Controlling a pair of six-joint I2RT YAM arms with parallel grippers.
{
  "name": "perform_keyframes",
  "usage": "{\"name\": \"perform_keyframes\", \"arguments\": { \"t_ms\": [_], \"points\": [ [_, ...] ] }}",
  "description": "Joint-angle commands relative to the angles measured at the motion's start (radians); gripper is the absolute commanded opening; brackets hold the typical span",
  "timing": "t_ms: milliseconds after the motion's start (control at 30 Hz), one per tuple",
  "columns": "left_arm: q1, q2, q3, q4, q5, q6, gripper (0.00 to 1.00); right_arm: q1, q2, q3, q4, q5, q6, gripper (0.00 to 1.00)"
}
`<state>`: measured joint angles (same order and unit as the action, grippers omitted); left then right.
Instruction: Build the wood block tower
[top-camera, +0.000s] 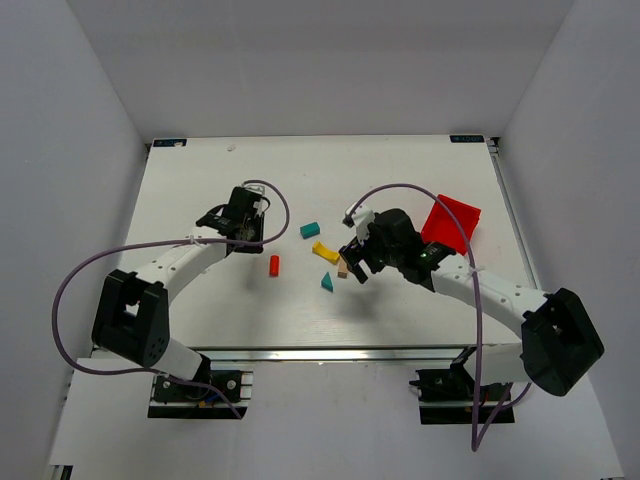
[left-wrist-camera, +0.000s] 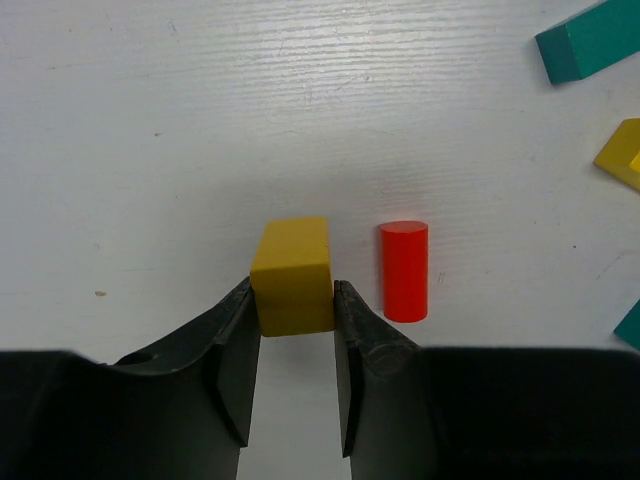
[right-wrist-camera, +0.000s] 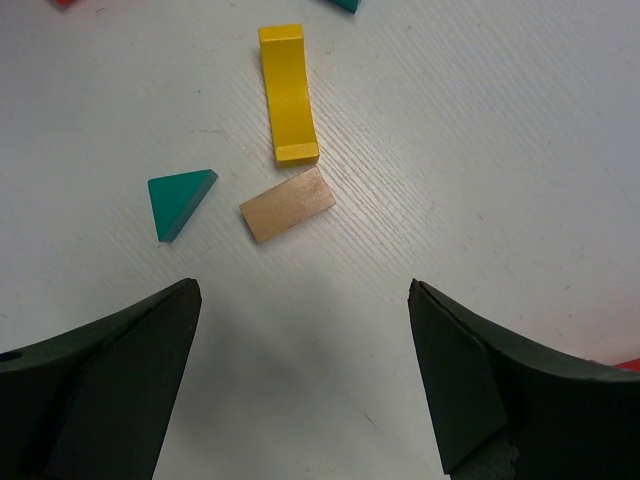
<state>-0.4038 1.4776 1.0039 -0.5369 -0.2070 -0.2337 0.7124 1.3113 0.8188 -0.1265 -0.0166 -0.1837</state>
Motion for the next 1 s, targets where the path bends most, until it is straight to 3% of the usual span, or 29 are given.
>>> {"name": "perform_keyframes", "arguments": {
  "t_ms": [0, 433, 900, 967],
  "points": [
    [0.022, -0.025, -0.011, 0.064, 0.024, 0.003, 0.00, -0.007, 0.014, 0.048, -0.005, -0.023, 0.013, 0.89],
    [0.118, 0.079, -0.044, 0.172, 0.115, 0.051, 0.00, -0.013, 0.059, 0.083, -0.032, -0.043, 0.016, 0.89],
    [0.146, 0.177, 0.018, 0.106, 0.166, 0.057, 0.00, -0.016, 0.088, 0.089, -0.038, -0.052, 0.015, 0.89],
    [0.146, 0.184, 0.028, 0.091, 0.162, 0.056, 0.18, -0.016, 0.088, 0.089, -0.039, -0.057, 0.015, 0.89]
  ]
}}
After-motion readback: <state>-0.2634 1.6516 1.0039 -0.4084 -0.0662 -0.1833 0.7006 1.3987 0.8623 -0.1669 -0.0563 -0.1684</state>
